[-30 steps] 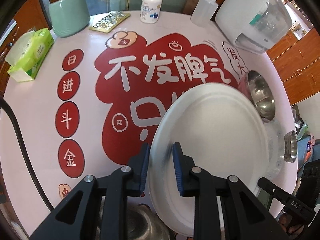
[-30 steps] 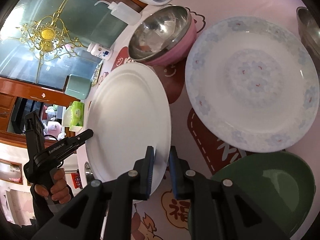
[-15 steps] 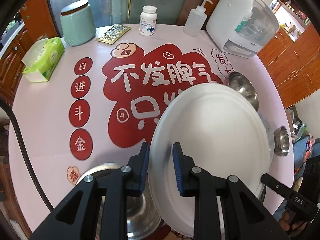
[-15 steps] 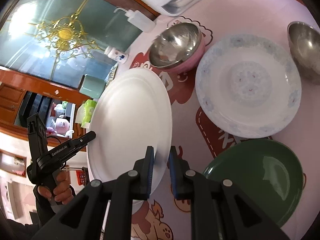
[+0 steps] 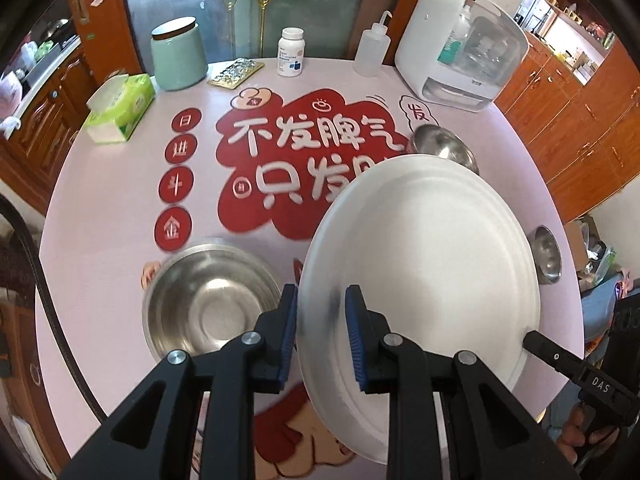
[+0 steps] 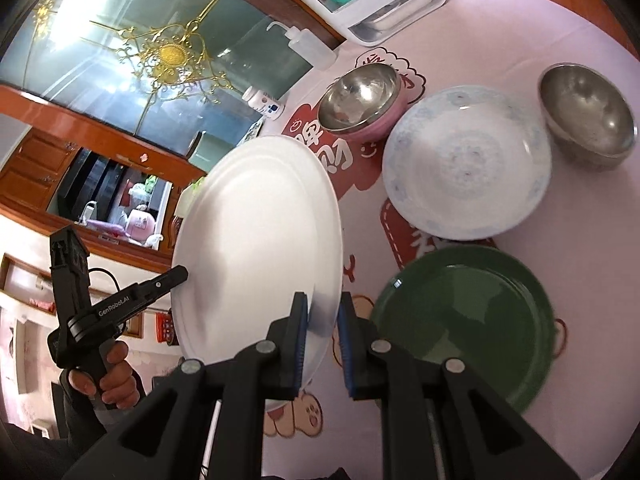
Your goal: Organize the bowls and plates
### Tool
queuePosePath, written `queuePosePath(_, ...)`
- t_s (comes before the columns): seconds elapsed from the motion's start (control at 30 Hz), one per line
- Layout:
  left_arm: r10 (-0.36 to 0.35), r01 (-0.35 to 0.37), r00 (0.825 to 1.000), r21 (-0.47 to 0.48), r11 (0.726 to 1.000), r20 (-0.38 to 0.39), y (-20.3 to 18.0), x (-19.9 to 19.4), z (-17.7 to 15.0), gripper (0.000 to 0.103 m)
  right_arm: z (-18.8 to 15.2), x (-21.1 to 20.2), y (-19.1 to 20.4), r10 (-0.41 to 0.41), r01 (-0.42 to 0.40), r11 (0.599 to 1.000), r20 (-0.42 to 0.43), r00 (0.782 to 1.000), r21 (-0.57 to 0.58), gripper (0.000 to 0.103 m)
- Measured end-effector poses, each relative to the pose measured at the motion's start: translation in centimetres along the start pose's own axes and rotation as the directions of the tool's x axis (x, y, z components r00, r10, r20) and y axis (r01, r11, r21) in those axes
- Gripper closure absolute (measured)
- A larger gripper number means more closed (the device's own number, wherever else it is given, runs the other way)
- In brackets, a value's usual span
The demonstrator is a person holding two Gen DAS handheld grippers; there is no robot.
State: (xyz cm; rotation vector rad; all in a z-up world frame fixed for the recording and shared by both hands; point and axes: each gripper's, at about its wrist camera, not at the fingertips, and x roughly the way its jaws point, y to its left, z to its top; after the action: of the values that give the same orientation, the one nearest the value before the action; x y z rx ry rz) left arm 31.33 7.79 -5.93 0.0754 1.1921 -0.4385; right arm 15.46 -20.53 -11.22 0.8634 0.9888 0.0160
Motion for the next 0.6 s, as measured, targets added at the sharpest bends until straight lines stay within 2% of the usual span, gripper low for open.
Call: queuePosePath(0.6,0.033,-0.031,0.999,-0.092,0.995,0.012,-5.4,-3.4,-11.5,0.081,-5.6,-6.8,-3.9,-0.017,0.010,0.993,-0.061,0.998,-0.116,0.088)
